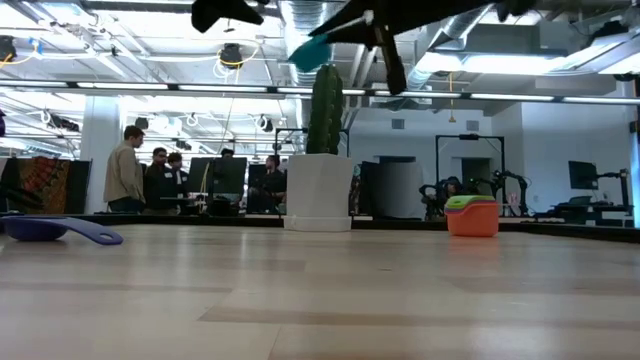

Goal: Nest measuring cups in basket
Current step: Stack the light blue measuring cup on top of the green measuring cup

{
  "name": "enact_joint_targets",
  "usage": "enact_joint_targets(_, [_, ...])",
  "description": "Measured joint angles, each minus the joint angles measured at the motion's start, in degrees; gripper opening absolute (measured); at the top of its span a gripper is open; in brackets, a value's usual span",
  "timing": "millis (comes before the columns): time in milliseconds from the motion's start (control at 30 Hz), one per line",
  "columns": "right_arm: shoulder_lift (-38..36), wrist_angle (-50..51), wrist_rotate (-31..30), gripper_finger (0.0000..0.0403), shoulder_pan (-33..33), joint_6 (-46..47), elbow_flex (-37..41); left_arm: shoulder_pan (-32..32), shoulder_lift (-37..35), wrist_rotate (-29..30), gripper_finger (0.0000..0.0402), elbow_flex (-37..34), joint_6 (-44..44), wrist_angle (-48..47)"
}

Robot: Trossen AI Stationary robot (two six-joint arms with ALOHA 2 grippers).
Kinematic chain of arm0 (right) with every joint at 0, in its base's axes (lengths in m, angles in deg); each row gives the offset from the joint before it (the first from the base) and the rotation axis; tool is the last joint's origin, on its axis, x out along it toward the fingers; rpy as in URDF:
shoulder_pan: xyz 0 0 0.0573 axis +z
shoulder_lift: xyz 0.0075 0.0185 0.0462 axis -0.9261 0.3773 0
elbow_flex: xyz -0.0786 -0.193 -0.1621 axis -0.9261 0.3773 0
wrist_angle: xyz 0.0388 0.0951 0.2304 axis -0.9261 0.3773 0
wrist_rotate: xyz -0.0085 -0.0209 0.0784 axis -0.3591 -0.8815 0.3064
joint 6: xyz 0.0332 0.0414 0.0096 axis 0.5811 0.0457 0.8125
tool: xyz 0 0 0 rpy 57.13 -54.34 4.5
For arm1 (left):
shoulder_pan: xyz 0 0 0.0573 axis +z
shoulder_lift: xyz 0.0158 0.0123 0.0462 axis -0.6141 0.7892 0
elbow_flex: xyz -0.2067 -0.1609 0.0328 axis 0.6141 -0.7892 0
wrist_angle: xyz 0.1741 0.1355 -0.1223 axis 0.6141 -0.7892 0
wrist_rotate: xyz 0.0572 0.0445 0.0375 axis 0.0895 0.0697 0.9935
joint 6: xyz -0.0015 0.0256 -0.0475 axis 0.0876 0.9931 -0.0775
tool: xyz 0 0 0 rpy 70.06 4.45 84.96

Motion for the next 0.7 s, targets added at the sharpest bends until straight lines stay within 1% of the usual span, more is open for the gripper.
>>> enact_joint_targets(67, [-1.55, -5.19, -0.83, 0.0006, -0.15, -2.73, 2.38, 0.02, -0.22, -0.98, 0.0156, -1.78, -2.55, 1.53])
enact_joint_targets(167, [-4.21, -12.56, -0.94, 0.0006, -0.49, -7.74, 5.60, 0.00, -0.13, -5.37, 0.0146, -6.23, -6.32, 10.27])
enact_joint_targets(267, [-5.76, -17.20, -0.52, 0.0005, -0.50, -12.42, 8.25, -0.02, -0.11, -9.07, 0.0140, -11.85, -10.78, 23.49])
enact_joint_targets(367, [-7.19, -20.27, 0.52, 0.0006, -0.94, -14.18, 9.65, 0.33, -0.11, -9.88, 0.0140, -16.56, -14.27, 36.88])
enact_joint_targets(433, [-7.43, -20.23, 2.36, 0.0007, -1.59, -15.36, 9.70, 0.78, -0.08, -10.54, 0.0141, -18.89, -15.79, 42.87])
enact_joint_targets(500, [-7.39, -21.03, 4.33, 0.0006, -2.19, -16.44, 9.70, 1.06, 1.16, -10.66, 0.0142, -20.09, -16.54, 46.96])
enact_joint_targets(600, [-7.43, -23.35, 5.93, 0.0005, -3.05, -17.71, 9.68, 1.31, 3.68, -11.10, 0.0143, -19.96, -17.66, 48.30])
enact_joint_targets(700, [-7.43, -24.07, 7.32, 0.0007, -4.13, -18.12, 9.68, 1.30, 7.34, -13.79, 0.0143, -19.89, -17.95, 53.89])
